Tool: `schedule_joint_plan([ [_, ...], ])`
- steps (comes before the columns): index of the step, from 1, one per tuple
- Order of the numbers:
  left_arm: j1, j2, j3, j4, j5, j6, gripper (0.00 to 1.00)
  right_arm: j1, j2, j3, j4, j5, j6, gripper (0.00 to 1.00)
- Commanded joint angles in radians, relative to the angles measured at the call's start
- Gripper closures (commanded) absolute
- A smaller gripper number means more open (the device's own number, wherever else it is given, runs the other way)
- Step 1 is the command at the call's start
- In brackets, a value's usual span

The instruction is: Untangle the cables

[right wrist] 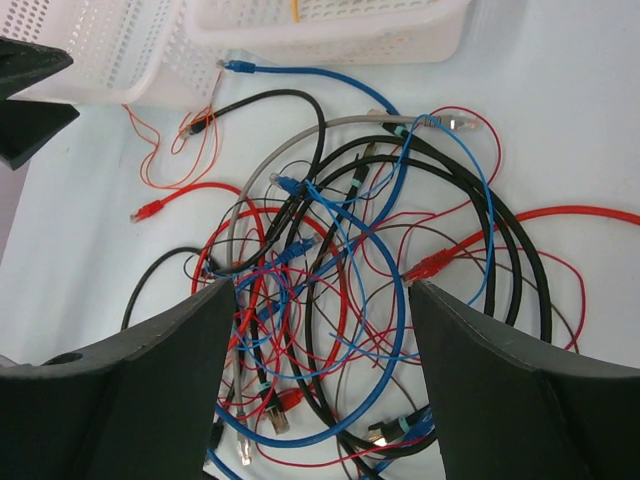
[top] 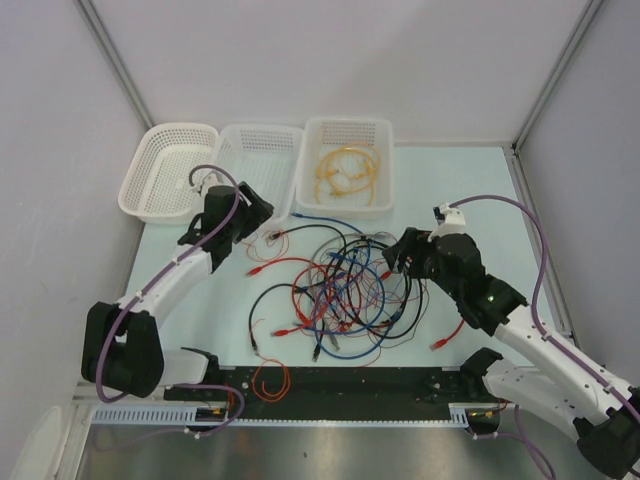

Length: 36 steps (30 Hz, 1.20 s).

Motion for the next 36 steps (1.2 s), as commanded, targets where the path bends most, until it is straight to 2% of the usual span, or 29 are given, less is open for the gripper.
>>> schedule_joint_plan([
  [1, -0.003, -0.02, 0.045, -0.008, 0.023, 0.046, 0.2, -0.003, -0.021, 0.001, 0.012, -0.015, 0.033, 0.25],
  [5, -0.009, -0.129, -0.038, -0.086, -0.025, 0.019, 0.23, 0.0, -0.069, -0.008, -0.018, 0.011, 0.036, 0.25],
  [6, -0.009, -0.183, -0.097, -0.107, -0.031, 0.004, 0.25, 0.0, -0.075, -0.015, -0.022, 0.014, 0.037, 0.25],
  [11, -0.02, -0.28, -0.265, -0.097, -0.023, -0.113, 0.28, 0.0, -0.081, -0.038, -0.014, 0.003, 0.048, 0.25],
  [16, -0.02, -0.185, -0.302, -0.046, 0.018, -0.153, 0.28, 0.003, -0.089, -0.036, -0.002, -0.009, 0.065, 0.26],
  [25, 0.018, 0.058, -0.252, 0.109, 0.054, -0.136, 0.34, 0.0, -0.109, -0.038, -0.038, 0.021, 0.057, 0.26],
  [28, 0.023, 0.114, -0.218, 0.109, 0.054, -0.133, 0.41, 0.0, -0.106, -0.038, -0.042, 0.028, 0.053, 0.25],
  [31, 0.024, 0.148, -0.189, 0.11, 0.061, -0.127, 0.56, 0.0, -0.102, -0.038, -0.043, 0.035, 0.042, 0.26],
  [32, 0.024, 0.148, -0.186, 0.109, 0.064, -0.127, 0.65, 0.0, -0.102, -0.038, -0.043, 0.035, 0.04, 0.26],
  [36, 0.024, 0.122, -0.182, 0.109, 0.055, -0.101, 0.84, -0.001, -0.096, -0.038, -0.045, 0.038, 0.037, 0.26],
])
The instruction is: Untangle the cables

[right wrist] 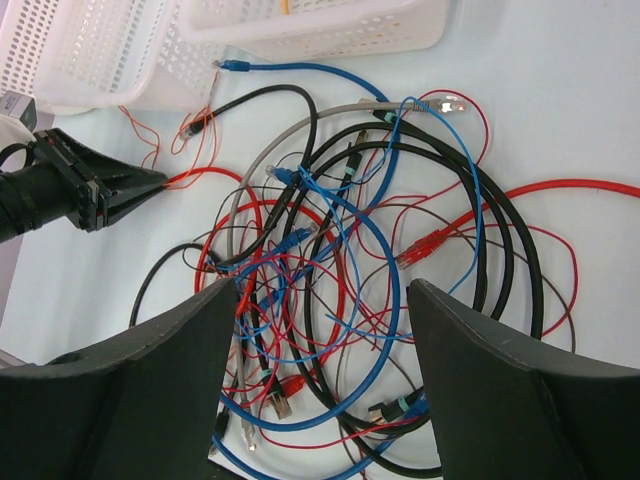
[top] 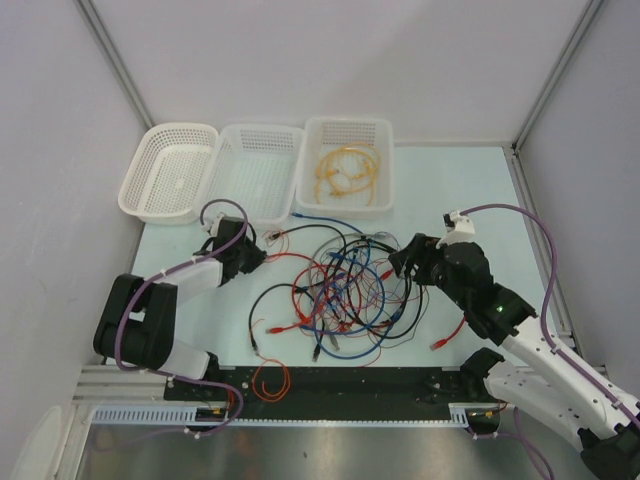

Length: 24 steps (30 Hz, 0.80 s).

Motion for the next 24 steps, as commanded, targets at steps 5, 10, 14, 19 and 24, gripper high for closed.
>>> schedule_joint_plan([
  [5, 0.006, -0.092, 0.037, -0.007, 0.006, 0.049, 1.0, -0.002, 0.002, 0.001, 0.005, 0.013, -0.011, 0.26],
  [10, 0.005, -0.292, 0.077, -0.108, 0.006, 0.099, 1.0, 0.001, -0.024, 0.001, 0.003, 0.015, -0.006, 0.26],
  [14, 0.005, -0.435, 0.219, -0.171, -0.003, 0.137, 1.0, 0.0, -0.035, -0.001, 0.003, 0.013, -0.008, 0.26],
  [19, 0.003, -0.448, 0.529, -0.234, -0.02, 0.178, 1.0, 0.001, -0.055, -0.001, 0.014, 0.011, -0.003, 0.26],
  [24, 0.005, -0.385, 0.773, -0.208, -0.038, 0.194, 1.0, 0.001, -0.062, 0.001, 0.018, 0.007, -0.006, 0.26],
])
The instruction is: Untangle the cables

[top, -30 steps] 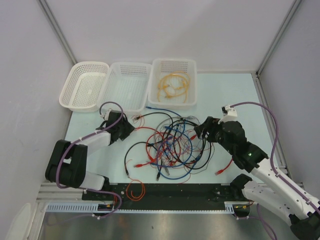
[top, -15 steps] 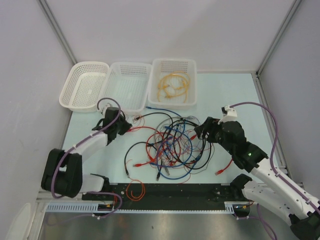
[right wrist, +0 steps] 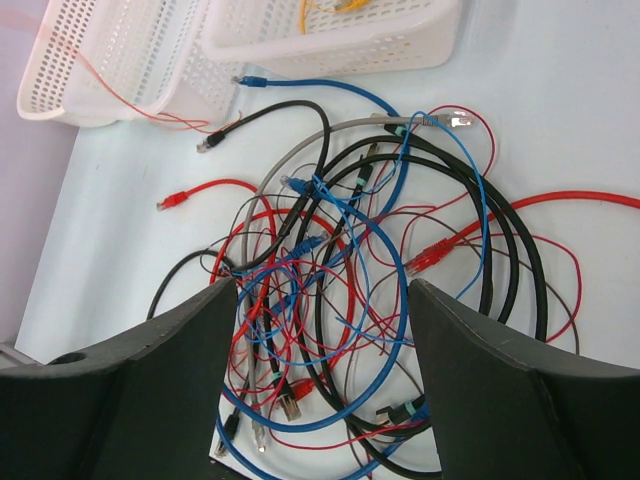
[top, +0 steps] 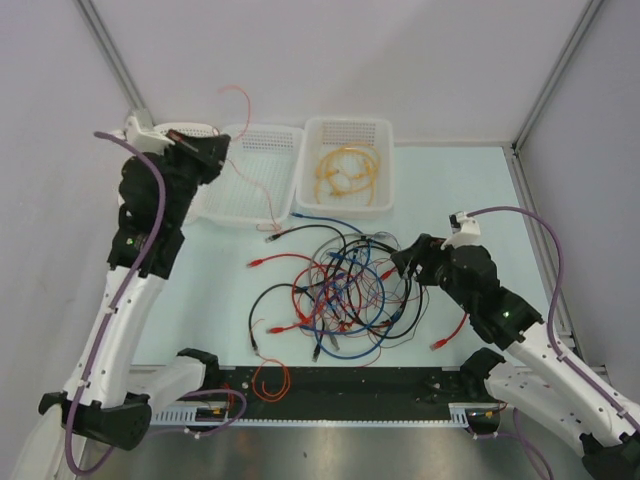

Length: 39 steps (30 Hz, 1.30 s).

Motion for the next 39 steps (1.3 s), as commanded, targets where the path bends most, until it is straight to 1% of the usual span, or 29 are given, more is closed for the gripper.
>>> schedule_joint_plan([
  [1, 0.004, 0.051, 0.173, 0.01, -0.027, 0.045, 1.0, 0.001, -0.017, 0.002, 0.022, 0.003, -0.007, 0.26],
  [2, 0.004, 0.086, 0.202, 0.028, -0.027, 0.05, 1.0, 0.001, -0.018, 0.002, 0.025, 0.003, -0.01, 0.27],
  [3, 0.004, 0.103, 0.269, 0.033, -0.029, 0.057, 1.0, 0.001, -0.02, 0.002, 0.03, 0.001, -0.012, 0.27],
  [5, 0.004, 0.163, 0.331, 0.048, -0.032, 0.071, 1.0, 0.001, -0.026, 0.002, 0.034, 0.003, -0.019, 0.26],
  [6, 0.004, 0.189, 0.395, 0.047, -0.032, 0.079, 1.0, 0.0, -0.028, 0.002, 0.036, 0.004, -0.021, 0.27],
  [13, 0.007, 0.366, 0.642, 0.042, -0.044, 0.109, 1.0, -0.006, -0.046, 0.002, 0.025, 0.029, -0.05, 0.26],
  [17, 0.008, 0.471, 0.817, 0.004, -0.045, 0.145, 1.0, -0.009, -0.038, 0.002, 0.024, 0.033, -0.062, 0.26],
  [18, 0.01, 0.497, 0.881, -0.008, -0.049, 0.151, 1.0, -0.009, -0.035, 0.002, 0.025, 0.033, -0.065, 0.26],
  [19, 0.016, 0.536, 0.903, -0.021, -0.047, 0.151, 1.0, -0.012, -0.034, 0.002, 0.027, 0.032, -0.067, 0.26],
  [24, 0.047, 0.622, 0.92, -0.011, -0.041, 0.133, 1.0, -0.02, -0.008, 0.002, 0.031, 0.03, -0.082, 0.26],
  [28, 0.082, 0.695, 0.914, -0.008, 0.002, 0.096, 1.0, -0.029, 0.024, 0.002, 0.034, 0.03, -0.099, 0.26],
  [31, 0.084, 0.717, 0.839, 0.034, 0.028, 0.08, 1.0, -0.037, 0.057, 0.002, 0.039, 0.03, -0.107, 0.26],
  [32, 0.084, 0.711, 0.773, 0.053, 0.031, 0.074, 1.0, -0.04, 0.064, 0.0, 0.045, 0.027, -0.107, 0.26],
  [35, 0.084, 0.714, 0.673, 0.087, 0.027, 0.083, 1.0, -0.046, 0.092, 0.0, 0.057, 0.018, -0.104, 0.26],
  [38, 0.087, 0.722, 0.62, 0.09, 0.042, 0.109, 1.0, -0.048, 0.115, 0.0, 0.065, 0.013, -0.101, 0.26],
  [39, 0.088, 0.717, 0.612, 0.096, 0.05, 0.117, 0.91, -0.046, 0.12, 0.0, 0.065, 0.012, -0.099, 0.26],
])
